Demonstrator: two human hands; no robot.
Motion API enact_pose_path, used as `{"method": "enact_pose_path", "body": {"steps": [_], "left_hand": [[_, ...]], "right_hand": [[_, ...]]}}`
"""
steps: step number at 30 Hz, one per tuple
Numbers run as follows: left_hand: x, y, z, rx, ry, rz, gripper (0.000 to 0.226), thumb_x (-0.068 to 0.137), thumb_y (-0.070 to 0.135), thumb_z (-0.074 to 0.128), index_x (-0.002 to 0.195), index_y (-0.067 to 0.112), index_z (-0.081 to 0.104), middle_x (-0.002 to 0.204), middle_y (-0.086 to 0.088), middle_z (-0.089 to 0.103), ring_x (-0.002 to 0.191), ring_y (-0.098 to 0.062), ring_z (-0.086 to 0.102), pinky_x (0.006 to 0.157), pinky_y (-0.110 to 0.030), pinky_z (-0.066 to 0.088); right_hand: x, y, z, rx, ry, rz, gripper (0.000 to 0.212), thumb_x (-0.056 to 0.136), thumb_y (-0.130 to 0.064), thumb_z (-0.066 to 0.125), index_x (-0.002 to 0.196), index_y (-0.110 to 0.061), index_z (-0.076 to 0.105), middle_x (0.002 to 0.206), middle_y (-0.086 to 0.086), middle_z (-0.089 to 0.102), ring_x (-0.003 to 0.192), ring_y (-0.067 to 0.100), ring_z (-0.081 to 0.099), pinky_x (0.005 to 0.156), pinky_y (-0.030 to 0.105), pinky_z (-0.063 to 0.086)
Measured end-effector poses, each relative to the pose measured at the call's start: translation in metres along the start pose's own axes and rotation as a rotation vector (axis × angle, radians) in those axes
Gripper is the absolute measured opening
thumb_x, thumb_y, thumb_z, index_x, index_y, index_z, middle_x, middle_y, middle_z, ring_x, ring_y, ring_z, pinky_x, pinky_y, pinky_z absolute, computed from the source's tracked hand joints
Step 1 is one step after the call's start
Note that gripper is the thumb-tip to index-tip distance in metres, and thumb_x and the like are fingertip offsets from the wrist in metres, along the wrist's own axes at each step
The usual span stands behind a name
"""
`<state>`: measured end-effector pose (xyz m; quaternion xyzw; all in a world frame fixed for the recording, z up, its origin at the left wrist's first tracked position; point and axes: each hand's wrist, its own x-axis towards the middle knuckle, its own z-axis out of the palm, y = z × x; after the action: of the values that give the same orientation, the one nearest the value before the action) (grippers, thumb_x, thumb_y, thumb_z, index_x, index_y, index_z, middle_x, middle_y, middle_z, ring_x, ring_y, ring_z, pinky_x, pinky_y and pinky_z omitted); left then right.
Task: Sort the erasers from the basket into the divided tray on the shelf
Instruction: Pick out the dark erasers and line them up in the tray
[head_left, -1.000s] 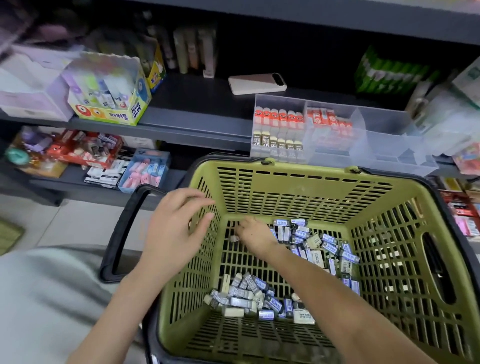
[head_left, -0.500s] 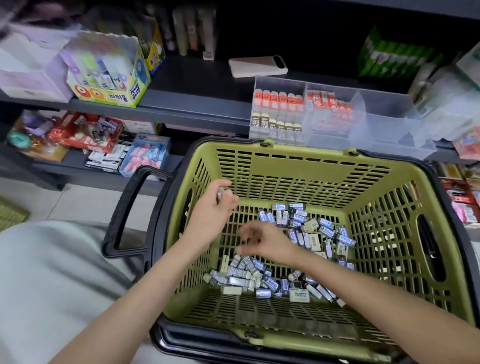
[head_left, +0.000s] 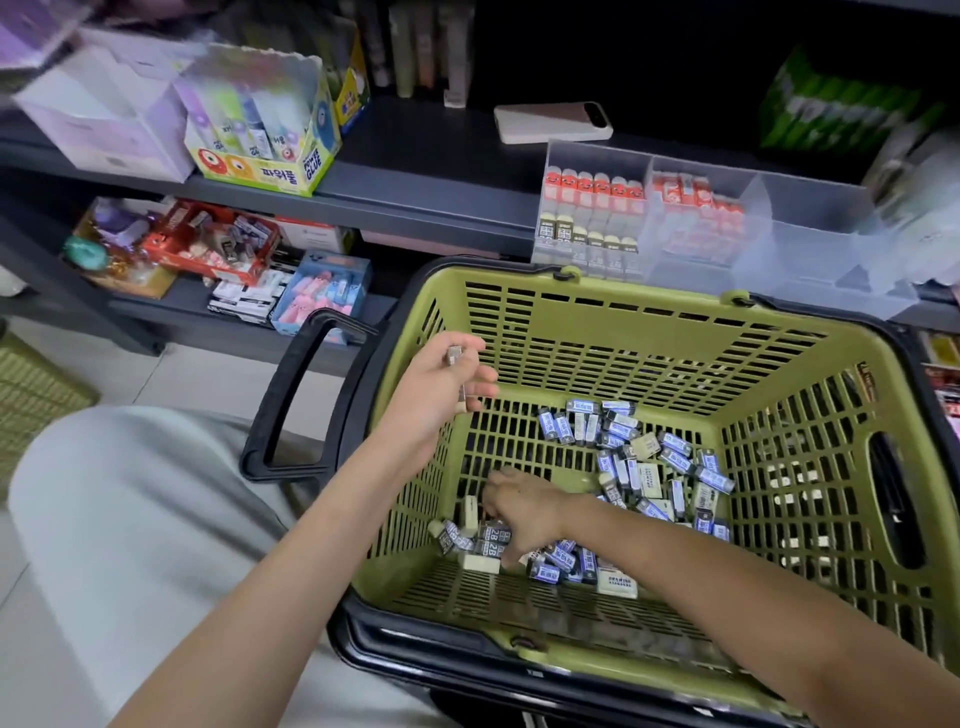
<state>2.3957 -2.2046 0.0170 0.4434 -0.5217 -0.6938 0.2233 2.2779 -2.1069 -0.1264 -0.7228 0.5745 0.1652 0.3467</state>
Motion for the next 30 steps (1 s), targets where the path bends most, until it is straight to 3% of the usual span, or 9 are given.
{"method": "enact_pose_path", "body": {"steps": [4, 6, 8, 14, 19, 21, 23, 25, 30], "left_hand": [[0.001, -0.001, 0.001, 0.006, 0.001, -0.004, 0.017, 0.100, 0.011, 0.043, 0.107, 0.016, 0.058, 0.094, -0.008, 0.066, 0.079, -0.015, 0.067, 0.061, -0.020, 0.052], [0.002, -0.001, 0.001, 0.017, -0.001, -0.005, 0.017, 0.100, 0.012, 0.043, 0.107, 0.016, 0.058, 0.094, -0.008, 0.067, 0.079, -0.014, 0.067, 0.062, -0.020, 0.051], [0.003, -0.001, 0.001, 0.016, -0.001, -0.014, 0.017, 0.100, 0.012, 0.043, 0.106, 0.017, 0.058, 0.093, -0.007, 0.067, 0.078, -0.013, 0.067, 0.062, -0.021, 0.051], [0.008, -0.003, 0.001, -0.120, 0.016, -0.182, 0.018, 0.099, 0.010, 0.044, 0.107, 0.014, 0.060, 0.088, -0.006, 0.068, 0.075, -0.014, 0.067, 0.068, -0.029, 0.049], [0.010, -0.007, 0.019, -0.229, 0.015, -0.343, 0.023, 0.091, 0.022, 0.060, 0.111, 0.012, 0.056, 0.086, -0.006, 0.062, 0.073, -0.015, 0.058, 0.070, -0.030, 0.046], [0.010, -0.009, 0.030, -0.284, -0.041, -0.350, 0.037, 0.081, 0.038, 0.067, 0.110, 0.018, 0.055, 0.089, -0.006, 0.060, 0.078, -0.016, 0.057, 0.075, -0.031, 0.045], [0.011, -0.010, 0.042, -0.341, -0.145, -0.320, 0.051, 0.074, 0.049, 0.067, 0.114, 0.021, 0.054, 0.100, -0.009, 0.064, 0.088, -0.019, 0.059, 0.081, -0.033, 0.046], [0.011, -0.009, 0.055, -0.424, -0.234, -0.287, 0.057, 0.074, 0.048, 0.066, 0.119, 0.015, 0.055, 0.106, -0.010, 0.068, 0.092, -0.021, 0.063, 0.083, -0.036, 0.047], [0.017, -0.008, 0.063, -0.597, -0.151, -0.313, 0.044, 0.063, 0.017, 0.075, 0.102, 0.016, 0.055, 0.078, -0.004, 0.066, 0.067, -0.019, 0.064, 0.066, -0.033, 0.052]], "right_hand": [[-0.004, -0.001, 0.005, 0.086, -0.082, 0.006, 0.062, 0.080, -0.033, 0.071, 0.129, -0.011, 0.040, 0.081, 0.001, 0.054, 0.084, 0.023, 0.054, 0.067, 0.029, 0.040], [-0.005, 0.001, 0.007, 0.111, -0.109, -0.002, 0.070, 0.083, -0.035, 0.068, 0.140, -0.014, 0.034, 0.102, 0.008, 0.064, 0.096, 0.027, 0.058, 0.074, 0.027, 0.039], [-0.007, 0.003, 0.007, 0.230, -0.118, 0.016, 0.073, 0.082, -0.035, 0.069, 0.142, -0.014, 0.034, 0.127, 0.010, 0.057, 0.109, 0.027, 0.055, 0.080, 0.025, 0.036], [-0.043, 0.022, -0.009, 1.056, 0.112, 0.095, 0.031, 0.081, -0.023, 0.071, 0.110, -0.017, 0.061, 0.103, 0.007, 0.065, 0.088, 0.020, 0.061, 0.081, 0.034, 0.049], [-0.083, 0.022, -0.059, 1.658, 0.446, 0.116, 0.035, 0.074, -0.029, 0.074, 0.095, -0.009, 0.053, 0.089, 0.010, 0.065, 0.068, 0.014, 0.054, 0.057, 0.021, 0.047], [-0.095, 0.013, -0.077, 1.626, 0.660, 0.100, 0.036, 0.076, -0.031, 0.073, 0.098, -0.006, 0.060, 0.083, 0.005, 0.065, 0.065, 0.011, 0.053, 0.056, 0.021, 0.044], [-0.102, 0.002, -0.090, 1.467, 0.883, 0.119, 0.011, 0.081, -0.029, 0.072, 0.084, -0.021, 0.065, 0.067, -0.007, 0.060, 0.055, 0.006, 0.049, 0.055, 0.018, 0.042], [-0.102, -0.009, -0.098, 1.256, 1.035, 0.158, 0.010, 0.082, -0.022, 0.072, 0.076, -0.028, 0.065, 0.061, -0.012, 0.060, 0.053, 0.002, 0.051, 0.055, 0.018, 0.043], [-0.105, -0.022, -0.102, 0.856, 0.831, 0.094, 0.040, 0.083, -0.017, 0.066, 0.122, -0.021, 0.057, 0.095, -0.011, 0.068, 0.085, 0.000, 0.063, 0.079, 0.023, 0.051]]}}
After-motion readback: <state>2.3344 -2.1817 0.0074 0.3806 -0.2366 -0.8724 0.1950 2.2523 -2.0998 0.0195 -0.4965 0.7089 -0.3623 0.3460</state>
